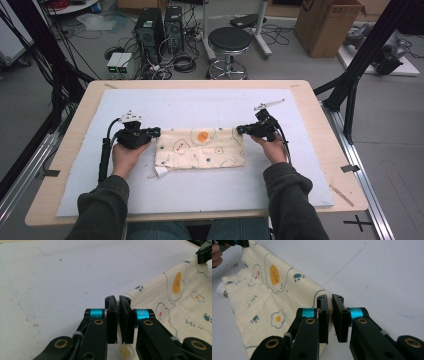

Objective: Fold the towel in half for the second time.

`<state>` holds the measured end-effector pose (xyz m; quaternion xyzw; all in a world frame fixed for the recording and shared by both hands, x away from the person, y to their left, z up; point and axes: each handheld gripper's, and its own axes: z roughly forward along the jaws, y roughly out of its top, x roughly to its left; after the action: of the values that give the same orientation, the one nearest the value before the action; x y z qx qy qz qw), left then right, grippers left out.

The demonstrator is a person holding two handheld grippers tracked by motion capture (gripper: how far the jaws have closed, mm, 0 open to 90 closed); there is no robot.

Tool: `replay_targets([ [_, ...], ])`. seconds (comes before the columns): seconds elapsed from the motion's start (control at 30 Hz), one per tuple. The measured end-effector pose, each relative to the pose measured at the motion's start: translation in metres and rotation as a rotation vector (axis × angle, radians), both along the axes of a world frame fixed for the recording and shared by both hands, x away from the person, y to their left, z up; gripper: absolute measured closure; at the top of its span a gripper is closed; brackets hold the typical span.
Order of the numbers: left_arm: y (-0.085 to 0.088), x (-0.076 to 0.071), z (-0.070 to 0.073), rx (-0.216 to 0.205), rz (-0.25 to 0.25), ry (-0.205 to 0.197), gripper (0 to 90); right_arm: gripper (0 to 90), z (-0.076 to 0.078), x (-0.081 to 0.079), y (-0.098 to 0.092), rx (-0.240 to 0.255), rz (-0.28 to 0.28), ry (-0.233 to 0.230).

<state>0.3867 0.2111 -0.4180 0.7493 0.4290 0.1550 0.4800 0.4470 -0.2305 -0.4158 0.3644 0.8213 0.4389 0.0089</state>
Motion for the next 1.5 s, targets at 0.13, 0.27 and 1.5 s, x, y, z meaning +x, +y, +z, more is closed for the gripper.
replay_targets([
  [0.13,-0.001,-0.004,0.003,0.008,-0.013,-0.016,84.9,83.9,0.000,-0.003,-0.002,0.005,0.005,-0.008],
  [0.27,0.000,-0.009,0.004,0.013,-0.023,-0.035,84.9,83.8,0.002,-0.006,-0.003,0.013,0.016,-0.027],
  [1.5,0.002,-0.046,-0.006,0.045,-0.137,-0.064,84.0,83.4,0.001,-0.041,-0.007,0.053,0.154,-0.063],
])
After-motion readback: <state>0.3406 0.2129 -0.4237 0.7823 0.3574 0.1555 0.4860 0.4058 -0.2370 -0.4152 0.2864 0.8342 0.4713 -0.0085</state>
